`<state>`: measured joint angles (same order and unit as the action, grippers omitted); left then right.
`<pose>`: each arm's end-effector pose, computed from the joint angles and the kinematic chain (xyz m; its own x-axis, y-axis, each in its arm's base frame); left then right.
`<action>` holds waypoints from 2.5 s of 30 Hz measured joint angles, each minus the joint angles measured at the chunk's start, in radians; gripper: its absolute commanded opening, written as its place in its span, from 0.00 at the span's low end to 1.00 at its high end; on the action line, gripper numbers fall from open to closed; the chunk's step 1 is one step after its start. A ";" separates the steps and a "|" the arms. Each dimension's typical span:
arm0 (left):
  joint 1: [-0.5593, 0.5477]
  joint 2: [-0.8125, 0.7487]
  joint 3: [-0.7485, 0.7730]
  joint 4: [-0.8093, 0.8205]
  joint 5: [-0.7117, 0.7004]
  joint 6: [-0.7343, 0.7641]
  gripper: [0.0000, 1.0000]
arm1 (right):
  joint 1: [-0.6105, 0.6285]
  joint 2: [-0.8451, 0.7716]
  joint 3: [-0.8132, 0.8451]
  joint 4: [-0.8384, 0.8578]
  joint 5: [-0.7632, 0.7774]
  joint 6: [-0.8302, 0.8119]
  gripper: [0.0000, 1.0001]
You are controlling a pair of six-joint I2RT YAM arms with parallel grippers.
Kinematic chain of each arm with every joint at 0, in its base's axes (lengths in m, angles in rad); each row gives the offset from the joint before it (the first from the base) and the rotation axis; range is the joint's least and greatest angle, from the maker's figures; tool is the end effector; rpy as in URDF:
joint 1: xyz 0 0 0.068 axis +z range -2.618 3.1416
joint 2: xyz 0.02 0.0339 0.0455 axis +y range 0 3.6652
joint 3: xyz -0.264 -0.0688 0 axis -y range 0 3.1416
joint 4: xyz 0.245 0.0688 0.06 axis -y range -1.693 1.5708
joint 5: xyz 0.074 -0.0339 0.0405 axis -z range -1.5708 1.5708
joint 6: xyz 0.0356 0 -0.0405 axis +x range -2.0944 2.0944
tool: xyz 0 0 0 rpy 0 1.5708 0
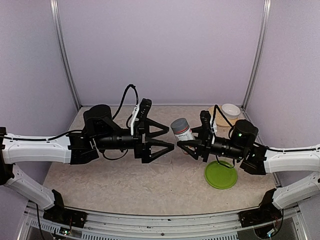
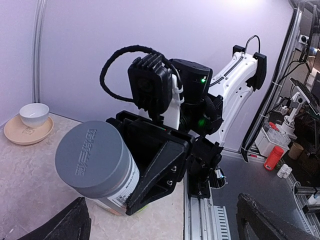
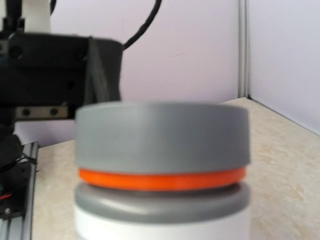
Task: Sort the pills into containers
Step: Unscrew the lid of the pill bottle from the pill bottle.
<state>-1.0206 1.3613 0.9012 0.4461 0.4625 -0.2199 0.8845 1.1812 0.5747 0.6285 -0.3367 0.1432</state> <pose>0.1523 -0.2786 0.3152 -0.2244 -0.0075 -0.9745 0.9705 0.0881 -0.2242 0.1574 0.2108 0.2697 -0.1203 0.0657 -0.9906 -0.9318 0.3366 0.1355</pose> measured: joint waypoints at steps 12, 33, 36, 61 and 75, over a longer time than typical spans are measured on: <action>0.063 0.035 0.018 0.010 0.029 -0.001 0.99 | 0.026 0.103 0.001 0.052 -0.194 0.016 0.21; 0.014 0.158 0.074 0.070 0.109 -0.018 0.99 | 0.061 0.208 0.018 0.140 -0.194 0.059 0.22; 0.014 0.156 0.069 0.071 0.107 -0.018 0.99 | 0.062 0.198 0.017 0.130 -0.170 0.055 0.22; 0.015 0.048 -0.017 0.045 0.048 0.001 0.99 | 0.007 0.055 -0.024 0.086 -0.106 0.013 0.22; 0.050 0.004 -0.029 0.006 0.026 0.001 0.99 | -0.029 0.029 -0.032 0.043 -0.118 -0.003 0.21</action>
<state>-0.9707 1.3655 0.8722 0.4526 0.4881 -0.2192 0.8558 1.2106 0.5423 0.6720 -0.4545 0.1402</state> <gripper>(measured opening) 0.988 0.527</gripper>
